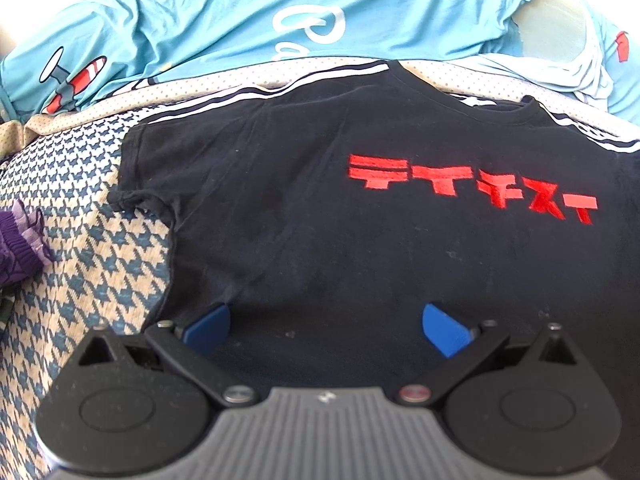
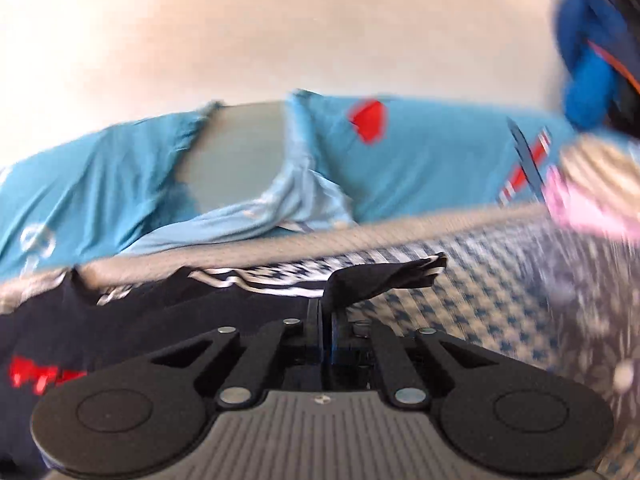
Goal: Fold clothes
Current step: 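Move the right gripper to the shirt's side edge and grasp it, then fold the grasped side over the shirt body and open the right gripper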
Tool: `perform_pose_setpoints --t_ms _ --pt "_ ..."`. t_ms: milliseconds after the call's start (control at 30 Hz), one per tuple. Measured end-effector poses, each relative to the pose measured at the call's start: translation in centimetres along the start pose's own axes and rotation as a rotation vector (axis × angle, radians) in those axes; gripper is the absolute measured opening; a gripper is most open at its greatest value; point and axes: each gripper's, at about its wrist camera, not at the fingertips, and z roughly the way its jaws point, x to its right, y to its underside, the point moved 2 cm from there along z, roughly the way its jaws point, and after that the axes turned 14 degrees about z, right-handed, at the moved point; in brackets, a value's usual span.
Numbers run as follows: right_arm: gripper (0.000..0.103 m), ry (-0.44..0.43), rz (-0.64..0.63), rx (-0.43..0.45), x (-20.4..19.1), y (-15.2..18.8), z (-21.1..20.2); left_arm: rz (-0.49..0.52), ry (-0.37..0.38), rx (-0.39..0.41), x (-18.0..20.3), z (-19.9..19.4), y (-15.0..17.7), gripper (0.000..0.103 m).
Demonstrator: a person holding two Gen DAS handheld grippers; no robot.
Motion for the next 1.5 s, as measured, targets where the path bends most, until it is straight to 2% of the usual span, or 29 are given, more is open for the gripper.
perform_pose_setpoints --t_ms 133,267,367,433,500,633,800,867,933,1033,1233,1500 --pt "0.006 -0.100 -0.193 0.023 -3.7 1.7 -1.0 -0.003 -0.004 -0.002 -0.2 0.1 0.0 0.103" --pt "0.007 -0.159 -0.323 -0.051 -6.1 3.9 -0.5 -0.003 -0.003 -0.002 -0.3 0.1 0.1 0.103" --pt "0.015 -0.196 -0.364 -0.108 -6.7 4.8 -0.2 -0.008 -0.004 -0.002 -0.4 0.1 0.1 0.103" --pt "0.021 -0.221 -0.356 -0.114 -6.5 4.9 -0.5 -0.013 -0.006 -0.002 -0.6 0.1 0.0 0.103" --pt "0.034 -0.243 -0.314 -0.107 -6.2 4.2 -0.7 -0.018 -0.007 -0.001 -0.7 0.0 0.0 0.103" --pt "0.038 -0.295 -0.179 -0.135 -5.1 2.6 -0.9 -0.027 -0.012 0.004 -1.0 -0.1 -0.1 0.103" --pt "0.038 -0.234 -0.032 -0.105 -3.0 0.5 -0.7 -0.060 -0.030 0.012 -2.0 -0.1 -0.5 0.103" --pt "0.038 -0.165 0.007 -0.093 -1.9 -0.2 -0.3 -0.072 -0.032 0.012 -2.3 -0.1 -0.5 0.103" --pt "0.038 -0.095 0.019 -0.100 -0.9 -0.4 0.3 -0.073 -0.031 0.008 -2.4 -0.1 -0.6 0.103" --pt "0.038 -0.052 0.025 -0.133 0.1 -0.1 1.0 -0.069 -0.029 0.007 -2.4 0.0 -0.6 0.103" --pt "0.038 -0.062 -0.075 -0.199 -0.7 1.5 1.4 -0.068 -0.029 0.007 -2.4 0.1 -0.6 0.103" --pt "0.038 -0.147 -0.219 -0.264 -3.5 3.6 0.6 -0.088 -0.038 0.004 -3.0 0.3 -0.8 0.103"
